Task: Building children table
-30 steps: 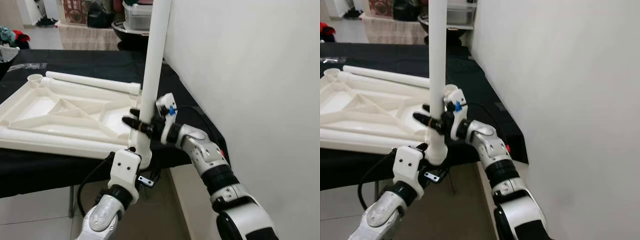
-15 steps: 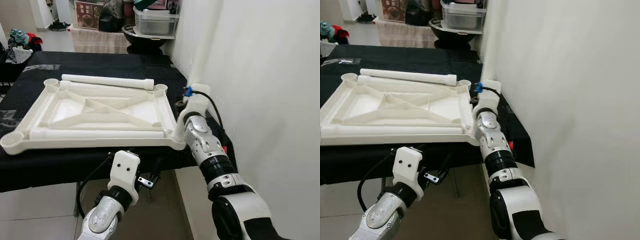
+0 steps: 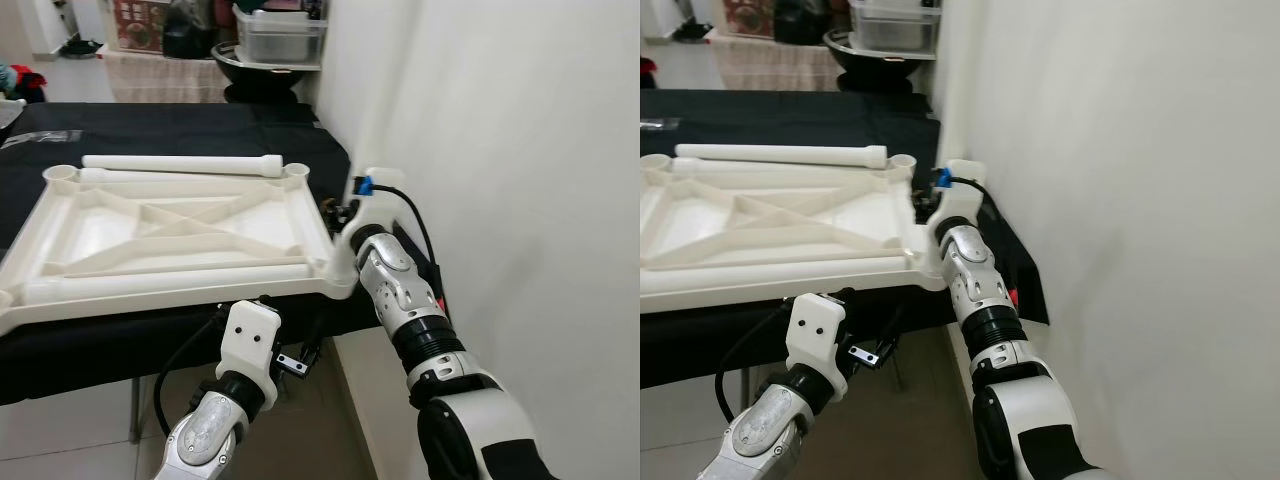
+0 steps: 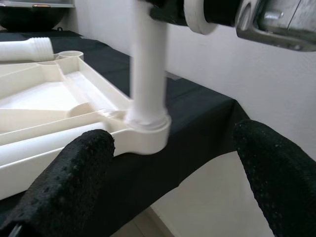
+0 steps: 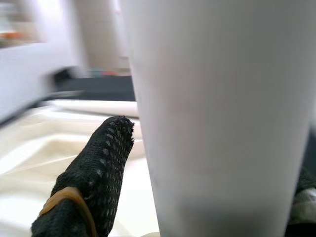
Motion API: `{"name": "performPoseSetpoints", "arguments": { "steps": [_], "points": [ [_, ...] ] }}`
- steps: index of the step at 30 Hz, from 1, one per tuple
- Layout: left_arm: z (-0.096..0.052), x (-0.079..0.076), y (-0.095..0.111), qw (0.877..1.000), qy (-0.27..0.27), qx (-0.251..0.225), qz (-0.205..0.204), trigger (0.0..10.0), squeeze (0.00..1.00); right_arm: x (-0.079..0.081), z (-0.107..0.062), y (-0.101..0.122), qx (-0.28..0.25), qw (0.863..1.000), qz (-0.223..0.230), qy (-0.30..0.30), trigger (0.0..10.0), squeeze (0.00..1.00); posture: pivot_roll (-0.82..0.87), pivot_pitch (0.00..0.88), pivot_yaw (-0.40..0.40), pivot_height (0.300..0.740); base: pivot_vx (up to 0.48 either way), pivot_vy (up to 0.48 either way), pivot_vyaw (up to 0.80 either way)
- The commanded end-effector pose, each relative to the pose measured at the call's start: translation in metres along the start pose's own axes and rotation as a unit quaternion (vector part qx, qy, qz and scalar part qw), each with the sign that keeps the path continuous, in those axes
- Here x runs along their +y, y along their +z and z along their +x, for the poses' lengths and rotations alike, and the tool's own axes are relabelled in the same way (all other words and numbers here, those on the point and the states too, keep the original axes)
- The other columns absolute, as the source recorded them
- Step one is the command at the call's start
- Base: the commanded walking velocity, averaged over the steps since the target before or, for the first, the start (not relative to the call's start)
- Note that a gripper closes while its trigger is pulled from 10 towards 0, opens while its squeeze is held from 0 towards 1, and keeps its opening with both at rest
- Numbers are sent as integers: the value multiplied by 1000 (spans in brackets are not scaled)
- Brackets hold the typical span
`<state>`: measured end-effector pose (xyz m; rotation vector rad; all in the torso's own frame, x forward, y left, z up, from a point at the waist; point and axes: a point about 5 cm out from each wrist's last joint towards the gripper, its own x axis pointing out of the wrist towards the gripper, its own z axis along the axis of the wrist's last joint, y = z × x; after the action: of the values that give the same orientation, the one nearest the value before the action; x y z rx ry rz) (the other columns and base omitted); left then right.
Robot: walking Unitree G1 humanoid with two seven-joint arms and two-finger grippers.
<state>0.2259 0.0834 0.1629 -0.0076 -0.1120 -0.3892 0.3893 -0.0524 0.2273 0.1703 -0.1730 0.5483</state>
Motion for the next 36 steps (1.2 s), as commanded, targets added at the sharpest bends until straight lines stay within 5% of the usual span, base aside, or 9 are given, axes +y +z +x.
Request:
{"name": "performPoseSetpoints", "arguments": {
  "steps": [1,4,13,14,23,25,29,34,36],
  "points": [
    [-1,-3,-3,1000,0,4,-6,10000,0,13,-1,-2,9,997,19,73,10000,0,74,63,-139,740,0,0,0],
    [-1,-3,-3,1000,-1,4,-4,10000,0,18,-9,-6,38,983,17,179,10000,0,75,61,-140,740,0,0,0],
    [-1,-3,-3,1000,-4,4,-3,10000,0,24,-19,-13,60,962,9,267,8980,0,81,53,-142,740,0,0,0],
    [-1,-4,-3,1000,-5,4,-4,10000,0,26,-18,-15,58,963,12,261,0,0,75,53,-138,740,0,0,0],
    [0,-5,-4,1000,-8,7,-3,10000,0,-8,-4,-19,56,998,8,-20,0,0,76,59,-141,740,0,0,0],
    [0,-5,-4,1000,-8,7,-3,10000,0,-8,-4,-19,56,998,8,-20,0,0,76,59,-141,740,0,0,0],
    [0,-4,-4,1000,-4,6,-3,10000,0,-47,-17,-12,36,962,-16,-270,0,0,74,62,-142,740,0,0,0],
    [-1,-4,-4,1000,-3,6,-3,10000,0,-50,-23,-12,37,944,-14,-329,0,0,77,61,-142,740,0,0,0],
    [0,-3,-4,1000,-3,6,-3,10000,0,-50,-29,-17,51,917,-10,-395,0,0,77,65,-141,740,0,0,0]
  ]
}}
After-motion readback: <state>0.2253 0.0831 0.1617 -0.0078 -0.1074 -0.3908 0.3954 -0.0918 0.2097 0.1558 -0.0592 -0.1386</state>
